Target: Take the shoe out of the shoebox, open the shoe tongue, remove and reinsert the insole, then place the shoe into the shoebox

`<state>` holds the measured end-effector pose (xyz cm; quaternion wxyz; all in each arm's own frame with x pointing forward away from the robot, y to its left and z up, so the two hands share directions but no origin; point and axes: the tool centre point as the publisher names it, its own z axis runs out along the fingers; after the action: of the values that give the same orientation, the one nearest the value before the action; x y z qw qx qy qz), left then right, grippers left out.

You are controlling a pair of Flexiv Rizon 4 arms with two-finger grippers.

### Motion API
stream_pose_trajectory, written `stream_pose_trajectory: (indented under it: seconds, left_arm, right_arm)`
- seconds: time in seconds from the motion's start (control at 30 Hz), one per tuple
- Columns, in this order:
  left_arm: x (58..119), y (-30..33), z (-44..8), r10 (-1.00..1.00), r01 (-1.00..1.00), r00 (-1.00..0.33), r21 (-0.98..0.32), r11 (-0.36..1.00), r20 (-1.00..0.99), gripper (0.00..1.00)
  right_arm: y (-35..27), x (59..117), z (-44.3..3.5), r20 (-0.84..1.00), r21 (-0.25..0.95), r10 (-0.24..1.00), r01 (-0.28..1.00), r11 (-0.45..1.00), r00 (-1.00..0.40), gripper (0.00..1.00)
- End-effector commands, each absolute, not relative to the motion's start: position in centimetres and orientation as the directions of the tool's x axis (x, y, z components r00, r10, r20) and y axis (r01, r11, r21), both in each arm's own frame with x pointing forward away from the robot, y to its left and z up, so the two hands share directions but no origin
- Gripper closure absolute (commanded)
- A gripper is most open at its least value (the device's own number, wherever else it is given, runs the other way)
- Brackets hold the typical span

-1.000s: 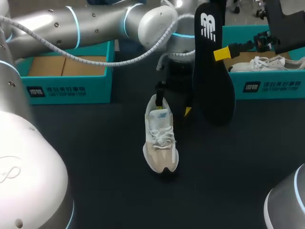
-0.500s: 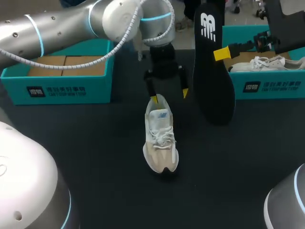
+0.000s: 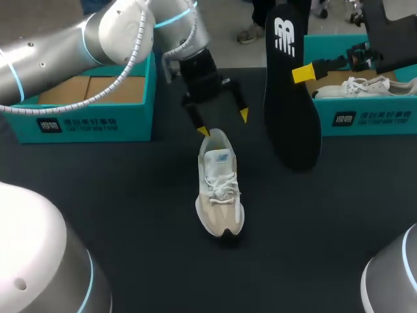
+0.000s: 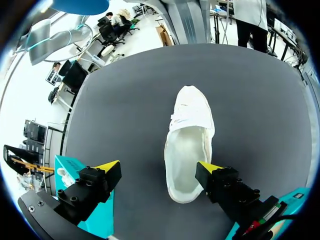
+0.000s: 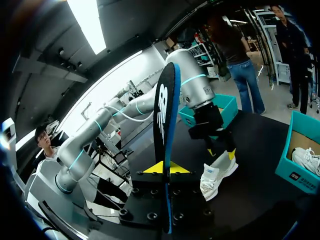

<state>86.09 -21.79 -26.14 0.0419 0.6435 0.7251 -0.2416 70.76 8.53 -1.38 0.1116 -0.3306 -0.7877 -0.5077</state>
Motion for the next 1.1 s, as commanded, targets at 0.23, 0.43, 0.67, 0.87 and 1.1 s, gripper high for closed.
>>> stream_pose_trajectory:
  seconds: [0.23, 0.43, 0.67, 0.87, 1.1]
  left_arm:
    - [85.4, -21.3, -26.2, 0.828, 0.963, -0.187, -0.265, 0.048, -0.528, 0.0]
    - [85.1, -21.4, -24.2, 0.766, 0.982, -0.154, -0.185, 0.047, -0.625, 0.0]
    - [84.7, -21.2, -21.8, 0.687, 0.99, -0.133, -0.128, 0.059, -0.714, 0.0]
    - [84.0, -21.1, -19.5, 0.604, 0.997, -0.08, -0.061, 0.052, -0.793, 0.0]
    - [83.6, -20.6, -16.6, 0.501, 0.997, -0.025, 0.013, 0.072, -0.865, 0.0]
  right_arm:
    - [8.7, 71.0, -1.4, 0.512, 0.724, 0.407, 0.635, 0.268, -0.756, 1.0]
    - [8.6, 73.6, -0.5, 0.574, 0.703, 0.407, 0.682, 0.201, -0.711, 1.0]
    - [8.3, 77.2, 0.0, 0.702, 0.588, 0.406, 0.798, 0.134, -0.585, 1.0]
    - [8.0, 80.1, 0.6, 0.792, 0.493, 0.383, 0.868, 0.058, -0.475, 1.0]
    - [7.5, 82.6, 1.1, 0.828, 0.437, 0.395, 0.9, -0.012, -0.397, 1.0]
